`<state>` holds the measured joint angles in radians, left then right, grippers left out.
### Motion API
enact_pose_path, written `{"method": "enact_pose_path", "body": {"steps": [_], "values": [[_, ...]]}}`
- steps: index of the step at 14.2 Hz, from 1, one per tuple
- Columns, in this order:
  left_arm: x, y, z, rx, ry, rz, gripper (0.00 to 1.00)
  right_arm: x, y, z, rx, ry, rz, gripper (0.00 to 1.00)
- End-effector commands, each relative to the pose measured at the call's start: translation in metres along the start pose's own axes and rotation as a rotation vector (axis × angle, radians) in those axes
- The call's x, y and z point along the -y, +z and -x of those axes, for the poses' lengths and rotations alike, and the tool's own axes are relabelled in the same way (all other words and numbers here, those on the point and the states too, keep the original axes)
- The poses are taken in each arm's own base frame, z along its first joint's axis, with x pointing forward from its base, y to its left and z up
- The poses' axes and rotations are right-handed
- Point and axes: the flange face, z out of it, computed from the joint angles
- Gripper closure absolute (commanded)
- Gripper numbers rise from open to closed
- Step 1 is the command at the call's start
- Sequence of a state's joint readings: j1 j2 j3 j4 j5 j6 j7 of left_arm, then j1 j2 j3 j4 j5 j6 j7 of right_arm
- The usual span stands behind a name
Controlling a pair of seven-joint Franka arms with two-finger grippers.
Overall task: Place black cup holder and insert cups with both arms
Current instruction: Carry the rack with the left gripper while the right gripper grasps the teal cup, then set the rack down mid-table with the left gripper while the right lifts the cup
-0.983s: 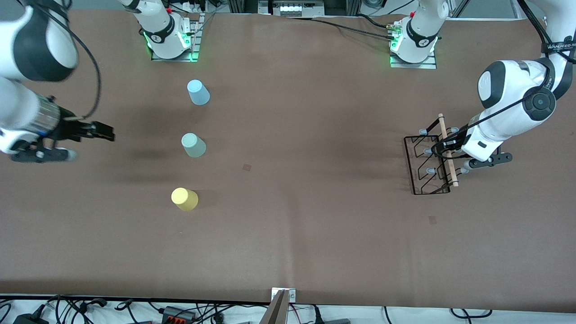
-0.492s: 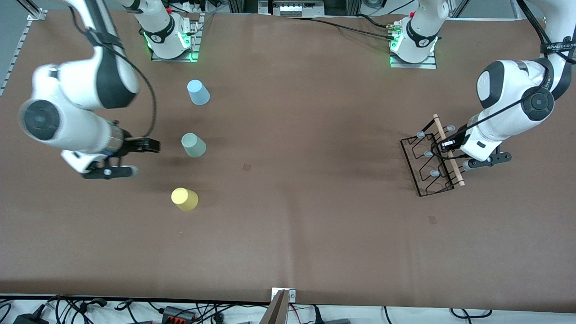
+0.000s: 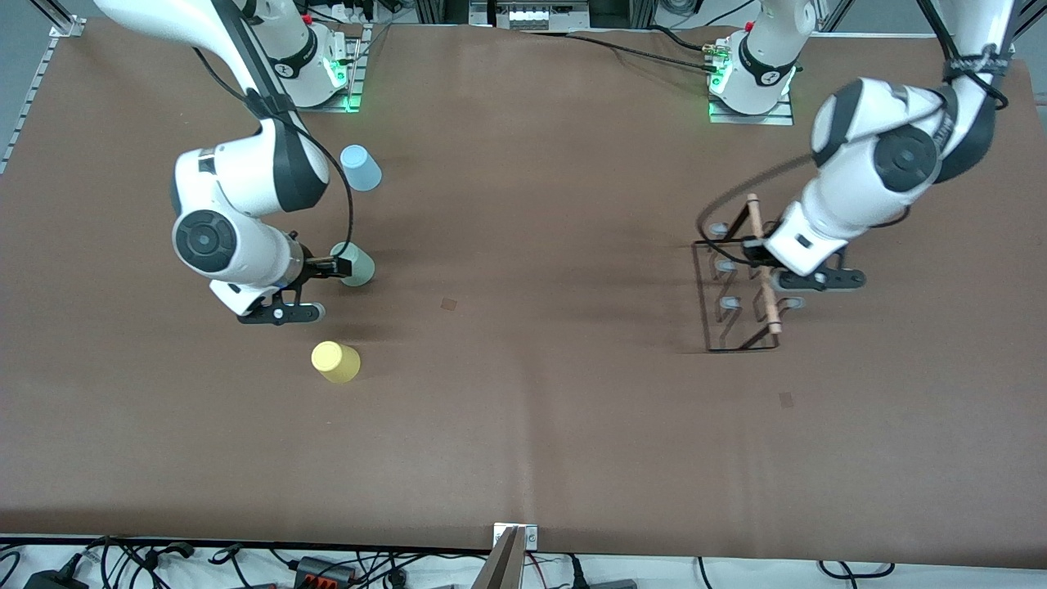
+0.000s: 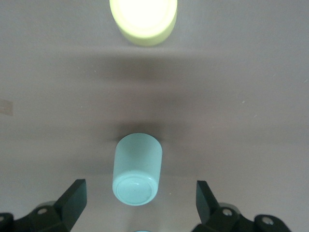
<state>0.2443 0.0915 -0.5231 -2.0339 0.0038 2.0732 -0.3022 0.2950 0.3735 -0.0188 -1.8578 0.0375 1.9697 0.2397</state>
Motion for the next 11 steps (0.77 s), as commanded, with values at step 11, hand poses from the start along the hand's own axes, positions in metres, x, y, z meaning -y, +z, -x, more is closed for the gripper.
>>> {"method": "enact_pose_path", "body": {"steps": [11], "values": [[-0.268,0.031,0.029,0.045,0.016,0.097,0.99,0.002,0.074,0.017,0.133,0.114,-0.102,0.0]]}}
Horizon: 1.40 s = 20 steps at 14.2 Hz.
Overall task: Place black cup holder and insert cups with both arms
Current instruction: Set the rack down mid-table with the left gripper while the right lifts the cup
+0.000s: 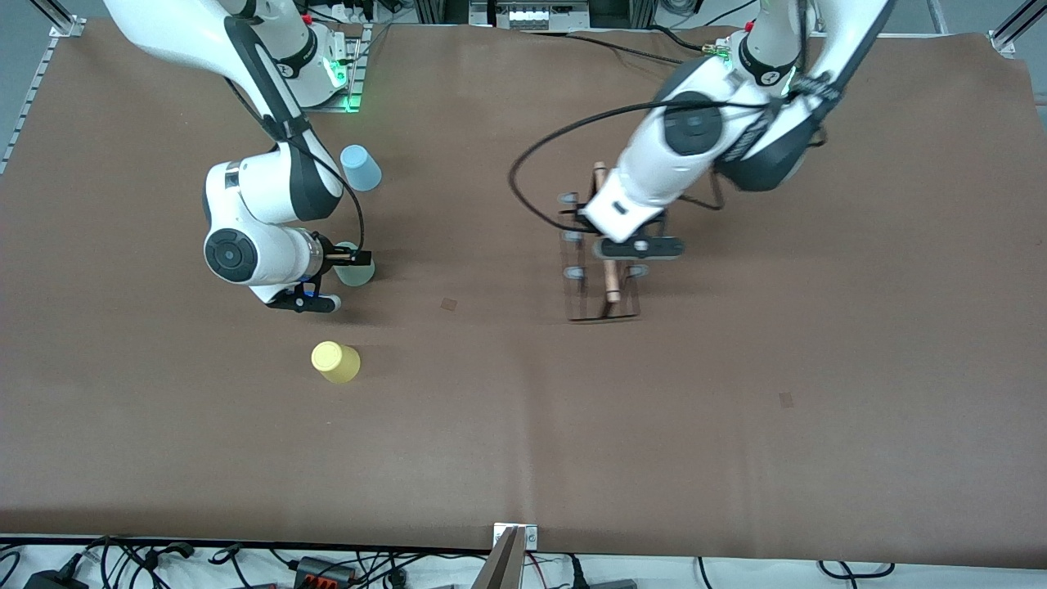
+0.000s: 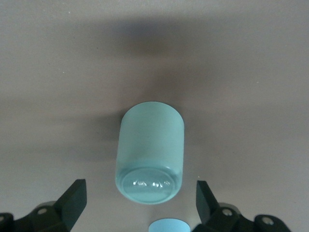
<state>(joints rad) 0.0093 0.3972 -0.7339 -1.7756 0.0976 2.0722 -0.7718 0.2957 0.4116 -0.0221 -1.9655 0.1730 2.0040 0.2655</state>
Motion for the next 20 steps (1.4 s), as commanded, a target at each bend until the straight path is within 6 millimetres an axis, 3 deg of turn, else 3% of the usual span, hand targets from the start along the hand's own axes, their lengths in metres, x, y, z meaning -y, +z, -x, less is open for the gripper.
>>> {"method": "enact_pose_path", "body": {"steps": [1,5,8,9,10,13,15,16,17,18,20], "values": [[-0.047,0.016,-0.007,-0.03,0.035,-0.018,0.99,0.001,0.011,0.0,0.007,0.019,-0.017,0.0],[-0.091,0.051,0.011,-0.016,-0.006,-0.014,1.0,-0.003,0.024,-0.004,0.029,0.029,-0.009,0.0],[-0.097,0.052,0.014,-0.017,-0.037,-0.01,1.0,-0.006,0.026,-0.004,0.041,0.033,-0.008,0.0],[-0.099,0.052,0.016,-0.016,-0.036,-0.01,1.0,-0.006,0.025,-0.005,0.039,0.033,-0.008,0.02],[-0.103,0.055,0.02,-0.013,-0.036,-0.012,0.99,-0.006,0.026,-0.004,0.042,0.032,-0.007,0.19],[-0.096,0.074,0.012,-0.003,-0.062,-0.036,0.72,-0.004,0.024,-0.003,0.043,0.027,-0.003,0.59],[-0.096,0.074,0.01,-0.033,-0.037,-0.056,0.36,0.001,0.015,-0.001,0.04,0.015,-0.002,0.71],[-0.092,0.061,0.001,-0.046,-0.051,-0.047,0.21,0.005,0.001,-0.001,0.042,0.006,-0.001,0.74],[-0.091,0.05,-0.001,-0.05,-0.055,-0.055,0.0,0.011,-0.021,-0.002,0.045,-0.004,-0.005,0.74],[-0.088,0.036,0.0,-0.051,-0.058,-0.092,0.0,0.016,-0.043,-0.003,0.049,-0.015,-0.007,0.74],[-0.075,-0.001,-0.017,-0.045,-0.097,-0.128,0.0,0.033,-0.092,-0.002,0.032,-0.049,-0.013,0.74]]}}
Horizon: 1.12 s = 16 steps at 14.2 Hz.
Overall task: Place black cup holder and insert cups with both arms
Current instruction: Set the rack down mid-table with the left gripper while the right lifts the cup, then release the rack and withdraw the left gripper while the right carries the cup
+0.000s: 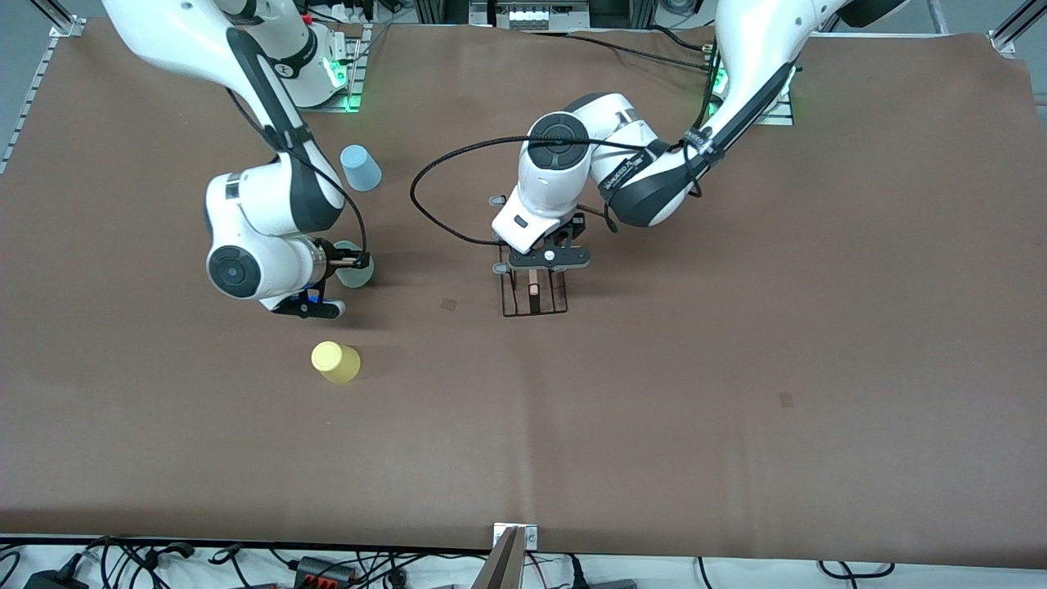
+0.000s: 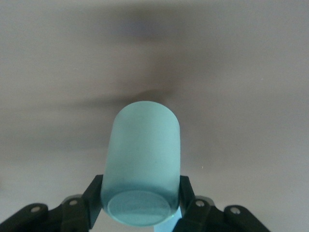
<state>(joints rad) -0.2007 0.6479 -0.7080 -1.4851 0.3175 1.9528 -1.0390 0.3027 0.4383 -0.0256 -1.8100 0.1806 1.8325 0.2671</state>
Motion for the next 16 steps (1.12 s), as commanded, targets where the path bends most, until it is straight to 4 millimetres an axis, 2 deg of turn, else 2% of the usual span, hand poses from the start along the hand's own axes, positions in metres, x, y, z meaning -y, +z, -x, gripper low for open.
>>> {"method": "enact_pose_path", "body": {"steps": [1,2,3,6,7,8,9,11,12,13,15,16], "values": [[0.023,-0.051,-0.026,-0.017,-0.055,-0.066,0.0,0.033,-0.066,0.012,-0.024,-0.054,-0.012,0.74],[0.033,-0.061,-0.033,-0.016,-0.071,-0.083,0.0,0.055,-0.081,0.022,-0.041,-0.09,-0.008,0.74],[0.052,-0.063,-0.048,-0.001,-0.075,-0.103,0.0,0.077,-0.087,0.032,-0.049,-0.108,-0.002,0.74],[0.108,-0.073,-0.091,0.008,-0.016,-0.098,0.0,0.141,-0.076,0.069,-0.043,-0.084,0.039,0.74],[0.124,-0.077,-0.097,0.01,-0.003,-0.108,0.0,0.164,-0.072,0.084,-0.046,-0.087,0.044,0.74],[0.137,-0.074,-0.102,0.018,-0.001,-0.121,0.0,0.179,-0.075,0.094,-0.042,-0.077,0.019,0.74],[0.159,-0.075,-0.111,0.025,0.014,-0.128,0.0,0.191,-0.077,0.101,-0.032,-0.069,-0.013,0.74],[0.193,-0.087,-0.126,0.021,0.098,-0.127,0.0,0.225,-0.073,0.126,-0.016,-0.085,-0.037,0.74],[0.212,-0.092,-0.134,0.021,0.13,-0.128,0.0,0.235,-0.07,0.135,-0.015,-0.099,-0.03,0.74],[0.224,-0.101,-0.133,0.013,0.175,-0.142,0.0,0.25,-0.059,0.146,-0.011,-0.115,-0.013,0.73],[0.253,-0.107,-0.136,0.008,0.2,-0.204,0.0,0.258,-0.052,0.15,-0.01,-0.123,-0.007,0.73],[0.27,-0.114,-0.138,0.022,0.193,-0.18,0.0,0.258,-0.046,0.147,-0.003,-0.122,-0.002,0.73]]}}
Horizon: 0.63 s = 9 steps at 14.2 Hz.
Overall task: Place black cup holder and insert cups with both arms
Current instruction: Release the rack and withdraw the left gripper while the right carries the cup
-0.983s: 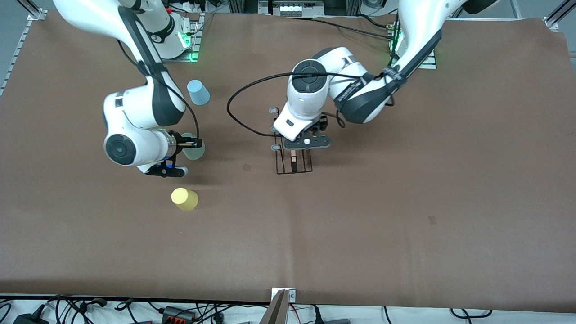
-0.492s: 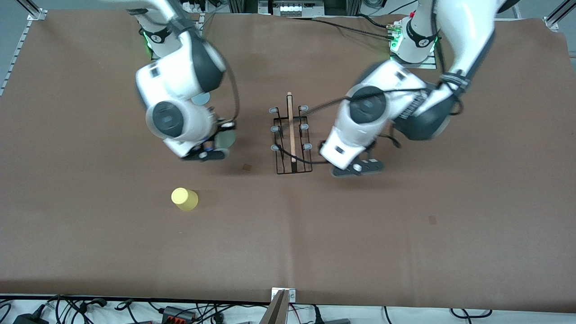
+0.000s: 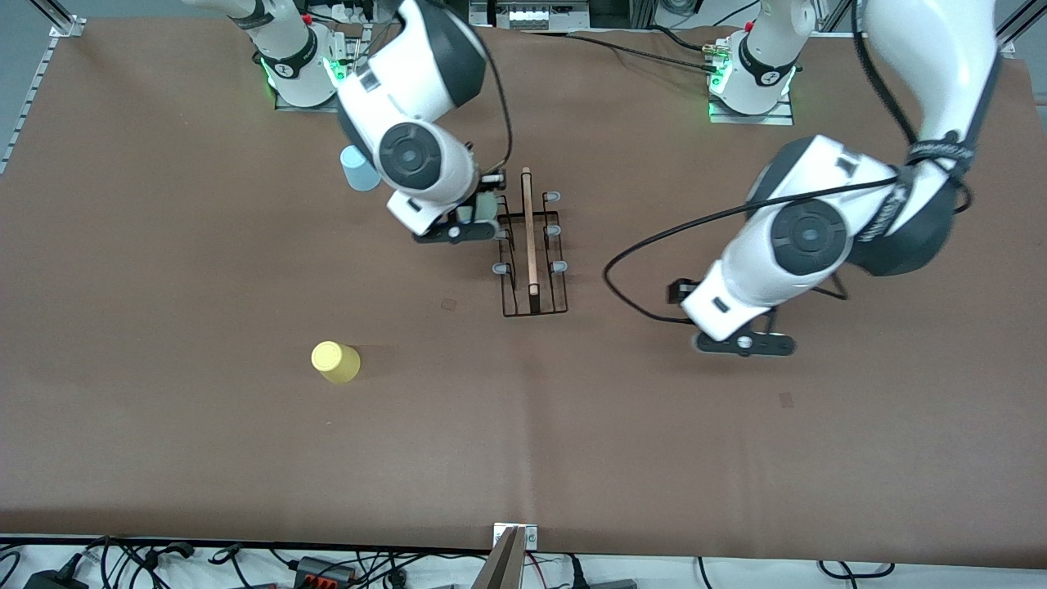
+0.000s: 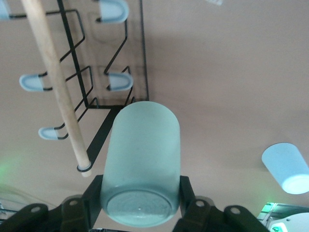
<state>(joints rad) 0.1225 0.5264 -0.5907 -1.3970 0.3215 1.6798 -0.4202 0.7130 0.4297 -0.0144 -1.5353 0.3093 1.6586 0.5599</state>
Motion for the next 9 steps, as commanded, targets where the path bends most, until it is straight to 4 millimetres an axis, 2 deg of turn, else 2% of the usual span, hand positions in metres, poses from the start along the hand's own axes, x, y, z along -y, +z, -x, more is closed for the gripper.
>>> {"method": "enact_pose_path", "body": {"steps": [1,3,4,6,8,9], "values": [[0.046,-0.019,0.022,0.011,0.009,-0.008,0.0,0.004,0.008,-0.007,0.018,0.015,-0.003,0.73],[0.082,-0.041,0.033,0.014,-0.065,-0.015,0.0,0.015,0.022,-0.003,0.035,0.003,0.006,0.73],[0.101,-0.058,0.041,0.005,-0.106,-0.027,0.0,0.018,0.028,-0.003,0.044,0.002,0.003,0.73],[0.151,-0.091,0.051,-0.04,-0.211,0.003,0.0,0.019,0.031,-0.005,0.054,0.005,-0.003,0.73],[0.173,-0.125,0.079,-0.049,-0.236,0.041,0.0,0.02,0.031,-0.007,0.04,0.007,-0.013,0.73],[0.181,-0.131,0.086,-0.045,-0.235,0.04,0.0,0.02,0.034,-0.009,0.041,0.009,-0.012,0.73]]}}
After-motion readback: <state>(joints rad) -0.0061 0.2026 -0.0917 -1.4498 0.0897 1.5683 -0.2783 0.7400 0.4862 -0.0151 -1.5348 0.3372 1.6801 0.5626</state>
